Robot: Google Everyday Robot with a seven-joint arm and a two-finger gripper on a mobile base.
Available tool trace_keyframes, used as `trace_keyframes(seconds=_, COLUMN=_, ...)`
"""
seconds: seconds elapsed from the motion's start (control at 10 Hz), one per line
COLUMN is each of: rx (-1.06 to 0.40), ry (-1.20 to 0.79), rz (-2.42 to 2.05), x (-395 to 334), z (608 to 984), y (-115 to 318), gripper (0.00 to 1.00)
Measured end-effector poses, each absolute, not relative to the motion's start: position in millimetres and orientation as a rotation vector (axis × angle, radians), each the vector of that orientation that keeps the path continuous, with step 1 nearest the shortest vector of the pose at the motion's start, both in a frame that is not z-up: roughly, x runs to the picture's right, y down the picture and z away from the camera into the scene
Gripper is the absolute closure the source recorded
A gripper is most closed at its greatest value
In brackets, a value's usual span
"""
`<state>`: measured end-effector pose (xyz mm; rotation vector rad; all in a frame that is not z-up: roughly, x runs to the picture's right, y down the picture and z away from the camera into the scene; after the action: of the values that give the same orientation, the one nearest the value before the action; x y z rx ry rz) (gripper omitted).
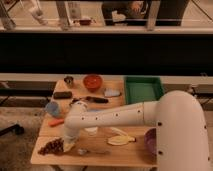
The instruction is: Place grapes in purple bowl
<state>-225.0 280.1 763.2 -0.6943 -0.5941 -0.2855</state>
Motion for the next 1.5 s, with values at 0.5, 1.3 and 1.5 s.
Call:
trace_keyframes(seconds=0.5, rx=-0.681, ry=-0.611, rz=-0.318, x=-230.3, z=755.6, y=280.9, gripper=0.92)
trace_keyframes(seconds=1.3, rx=-0.607, ry=-0.650, rz=-0.365, x=-236.5, z=718.4, y=258.3, gripper=0.98)
trace_keyframes(seconds=1.5, rx=-0.565, ry=-0.667, rz=-0.375, x=-236.7, z=699.3, y=242.8, gripper=0.98)
